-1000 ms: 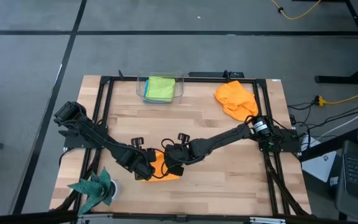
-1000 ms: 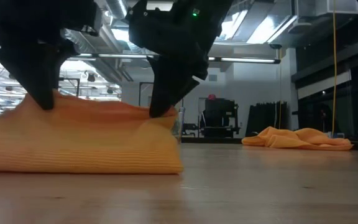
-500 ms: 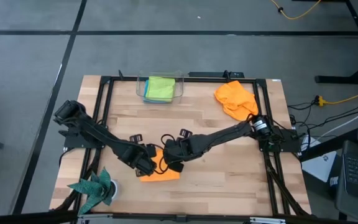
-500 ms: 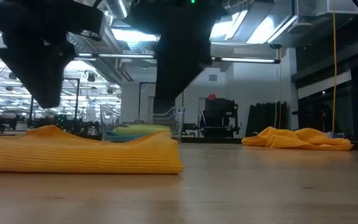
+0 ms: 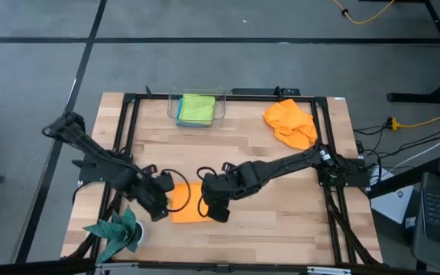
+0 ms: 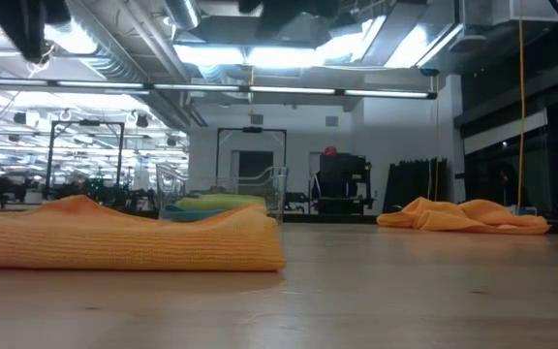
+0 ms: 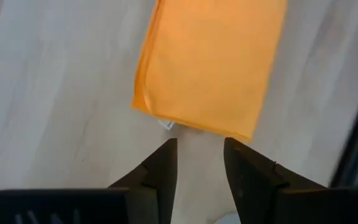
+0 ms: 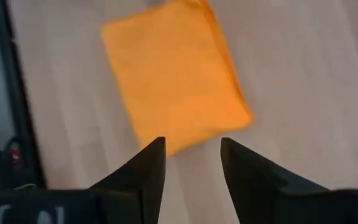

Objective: Fold microfiber towels
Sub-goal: Stack the folded bottom orange microfiber cloth on top of the green microfiber cloth

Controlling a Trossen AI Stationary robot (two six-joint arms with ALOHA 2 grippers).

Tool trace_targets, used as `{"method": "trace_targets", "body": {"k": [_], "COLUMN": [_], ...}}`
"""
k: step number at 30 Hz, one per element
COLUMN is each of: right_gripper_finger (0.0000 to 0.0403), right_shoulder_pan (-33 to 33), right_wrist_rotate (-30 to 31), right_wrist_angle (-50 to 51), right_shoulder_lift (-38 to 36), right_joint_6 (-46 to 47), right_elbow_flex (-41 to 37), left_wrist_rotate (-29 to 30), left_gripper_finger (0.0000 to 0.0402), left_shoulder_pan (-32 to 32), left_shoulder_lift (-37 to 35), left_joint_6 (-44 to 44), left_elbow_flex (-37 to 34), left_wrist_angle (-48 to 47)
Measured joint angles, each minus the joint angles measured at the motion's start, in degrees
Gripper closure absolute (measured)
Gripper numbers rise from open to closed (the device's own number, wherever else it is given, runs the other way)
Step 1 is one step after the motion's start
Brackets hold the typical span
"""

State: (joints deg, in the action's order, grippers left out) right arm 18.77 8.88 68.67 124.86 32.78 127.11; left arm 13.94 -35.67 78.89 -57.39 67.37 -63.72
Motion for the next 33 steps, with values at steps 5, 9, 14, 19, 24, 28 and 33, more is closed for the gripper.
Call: {"method": "trace_targets", "body": {"k": [5,9,14,19,24,28,33], "right_gripper_finger": [0.0246,0.0246,0.0246,0.0246,0.0224,0.0176,0.0115], "right_shoulder_pan": [2.69,4.64,5.8,4.66,-0.62,-5.04,-10.11], "right_wrist_rotate": [0.05,0.04,0.04,1.87,-0.27,-3.71,-8.58], "right_wrist_angle": [-9.1,-22.35,-39.82,-45.32,-42.65,-42.82,-42.2], "right_shoulder_lift": [0.26,1.24,1.33,1.22,1.38,3.42,7.02], "right_joint_6": [-0.19,-4.7,-11.89,-7.31,-4.75,-7.82,-12.43], "right_elbow_flex": [-1.67,-8.11,-17.63,-20.09,-20.35,-20.31,-20.36], "left_wrist_rotate": [8.76,16.03,21.04,21.08,21.1,21.1,21.14], "left_gripper_finger": [0.0279,0.0279,0.0279,0.0279,0.0279,0.0279,0.0279], "left_shoulder_pan": [-4.0,-5.49,-5.48,-5.46,-5.46,-5.46,-5.5], "left_shoulder_lift": [-5.28,-8.14,-8.92,-8.76,-8.76,-8.76,-8.76], "left_joint_6": [-3.4,-4.31,-3.76,-3.76,-4.03,-4.06,-4.06], "left_elbow_flex": [0.03,0.04,0.04,0.04,0.04,0.04,0.04], "left_wrist_angle": [-0.02,0.01,-0.22,-0.18,-0.12,0.06,0.16]}}
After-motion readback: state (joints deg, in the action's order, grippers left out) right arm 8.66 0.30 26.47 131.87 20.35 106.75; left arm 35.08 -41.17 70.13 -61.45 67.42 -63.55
